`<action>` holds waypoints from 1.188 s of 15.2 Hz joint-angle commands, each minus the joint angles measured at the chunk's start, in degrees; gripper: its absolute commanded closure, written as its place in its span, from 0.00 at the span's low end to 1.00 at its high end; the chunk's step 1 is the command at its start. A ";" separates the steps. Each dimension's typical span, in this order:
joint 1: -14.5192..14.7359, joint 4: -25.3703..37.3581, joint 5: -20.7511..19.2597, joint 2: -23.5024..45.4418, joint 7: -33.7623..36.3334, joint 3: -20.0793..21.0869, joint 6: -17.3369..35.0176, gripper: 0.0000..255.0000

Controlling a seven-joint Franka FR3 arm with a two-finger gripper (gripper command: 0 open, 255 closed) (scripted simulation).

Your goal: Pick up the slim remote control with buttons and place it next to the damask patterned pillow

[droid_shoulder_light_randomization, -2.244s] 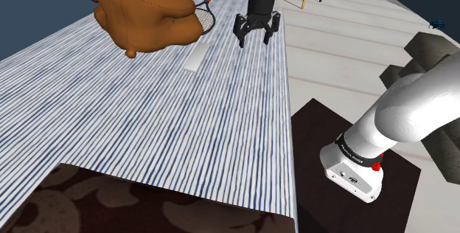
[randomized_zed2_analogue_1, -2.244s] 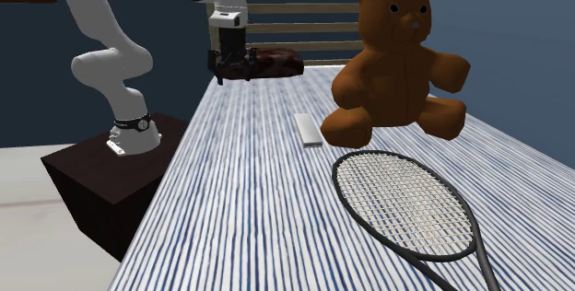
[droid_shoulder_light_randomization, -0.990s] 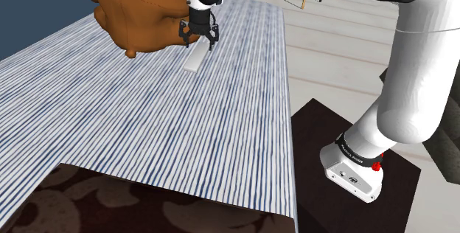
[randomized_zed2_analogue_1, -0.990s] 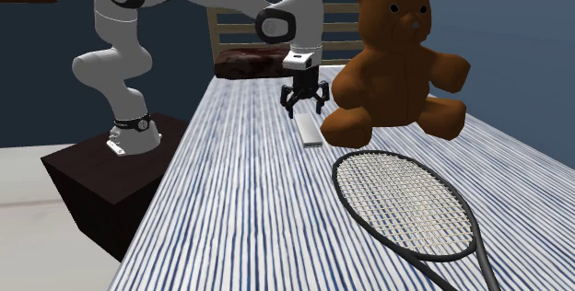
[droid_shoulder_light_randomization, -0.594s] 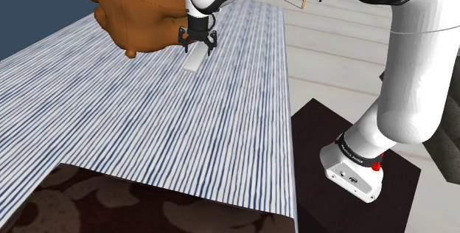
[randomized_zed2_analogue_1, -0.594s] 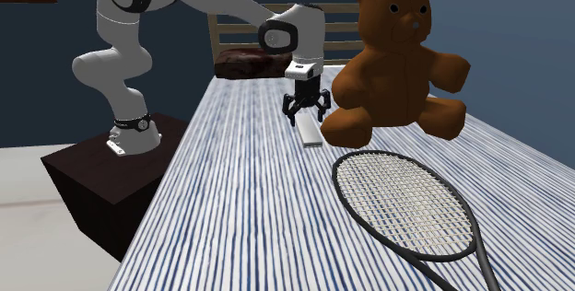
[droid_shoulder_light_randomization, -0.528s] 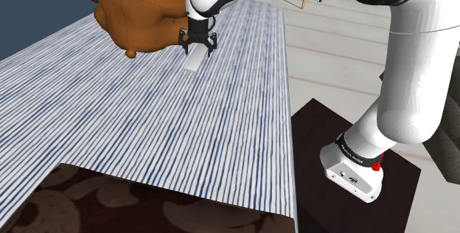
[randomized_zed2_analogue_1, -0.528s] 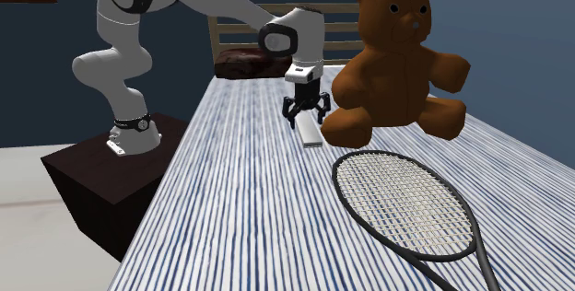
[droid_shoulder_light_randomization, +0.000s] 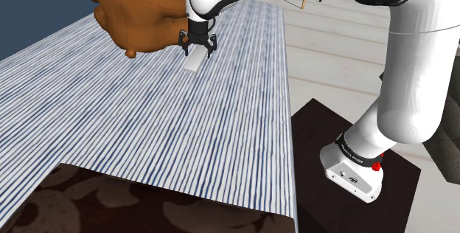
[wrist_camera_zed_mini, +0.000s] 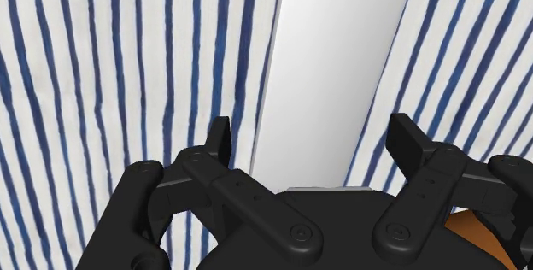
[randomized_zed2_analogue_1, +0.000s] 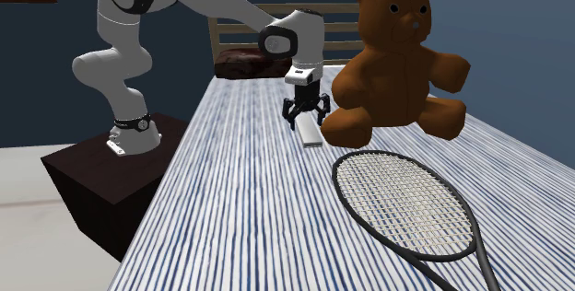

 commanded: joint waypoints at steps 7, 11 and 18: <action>0.01 -0.01 -0.01 0.02 0.01 0.00 0.02 1.00; -0.03 0.26 0.09 -0.34 -0.05 0.05 -0.59 1.00; -0.15 2.62 0.67 -2.41 -0.37 0.38 -4.96 1.00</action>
